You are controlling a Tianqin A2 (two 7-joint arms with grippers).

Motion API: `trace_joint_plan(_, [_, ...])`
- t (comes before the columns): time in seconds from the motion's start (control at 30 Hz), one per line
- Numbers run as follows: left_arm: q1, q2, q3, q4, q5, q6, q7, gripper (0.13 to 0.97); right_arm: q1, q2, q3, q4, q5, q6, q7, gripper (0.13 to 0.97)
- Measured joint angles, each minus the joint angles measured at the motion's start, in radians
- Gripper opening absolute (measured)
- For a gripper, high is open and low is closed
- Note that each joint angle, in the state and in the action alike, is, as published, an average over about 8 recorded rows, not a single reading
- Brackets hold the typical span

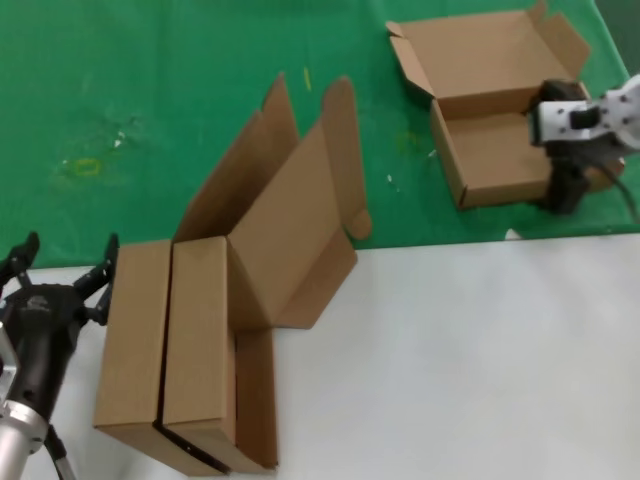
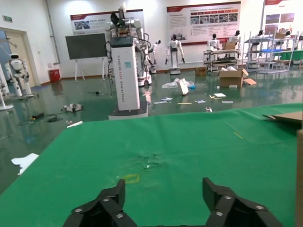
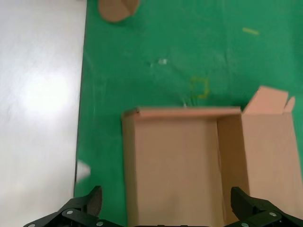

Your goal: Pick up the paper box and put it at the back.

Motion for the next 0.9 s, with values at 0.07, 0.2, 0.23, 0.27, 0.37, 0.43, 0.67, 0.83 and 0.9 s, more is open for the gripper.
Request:
trace_joint_plan(0.07, [0.0,0.0,0.0,0.0,0.0,0.0,0.0,0.479,-0.031,0.0,0.014,0.031,0.014,0.018,0.011,0.918])
trace_joint_plan(0.2, [0.0,0.0,0.0,0.0,0.0,0.0,0.0,0.591,-0.104,0.0,0.046,0.106,0.048,0.059,0.037,0.95])
trace_joint_plan(0.23, [0.0,0.0,0.0,0.0,0.0,0.0,0.0,0.619,-0.124,0.0,0.054,0.126,0.057,0.07,0.044,0.952])
trace_joint_plan(0.27, [0.0,0.0,0.0,0.0,0.0,0.0,0.0,0.647,-0.144,0.0,0.063,0.146,0.066,0.082,0.051,0.954])
trace_joint_plan(0.37, [0.0,0.0,0.0,0.0,0.0,0.0,0.0,0.692,-0.205,0.001,0.089,0.208,0.094,0.116,0.072,0.96])
trace_joint_plan(0.43, [0.0,0.0,0.0,0.0,0.0,0.0,0.0,0.736,-0.244,0.001,0.107,0.248,0.112,0.138,0.086,0.964])
trace_joint_plan(0.67, [0.0,0.0,0.0,0.0,0.0,0.0,0.0,0.826,-0.387,0.001,0.169,0.393,0.177,0.219,0.137,0.966])
trace_joint_plan(0.83, [0.0,0.0,0.0,0.0,0.0,0.0,0.0,0.879,-0.489,0.002,0.213,0.497,0.223,0.276,0.172,0.966])
trace_joint_plan(0.9, [0.0,0.0,0.0,0.0,0.0,0.0,0.0,0.905,-0.53,0.002,0.231,0.539,0.242,0.299,0.186,0.966])
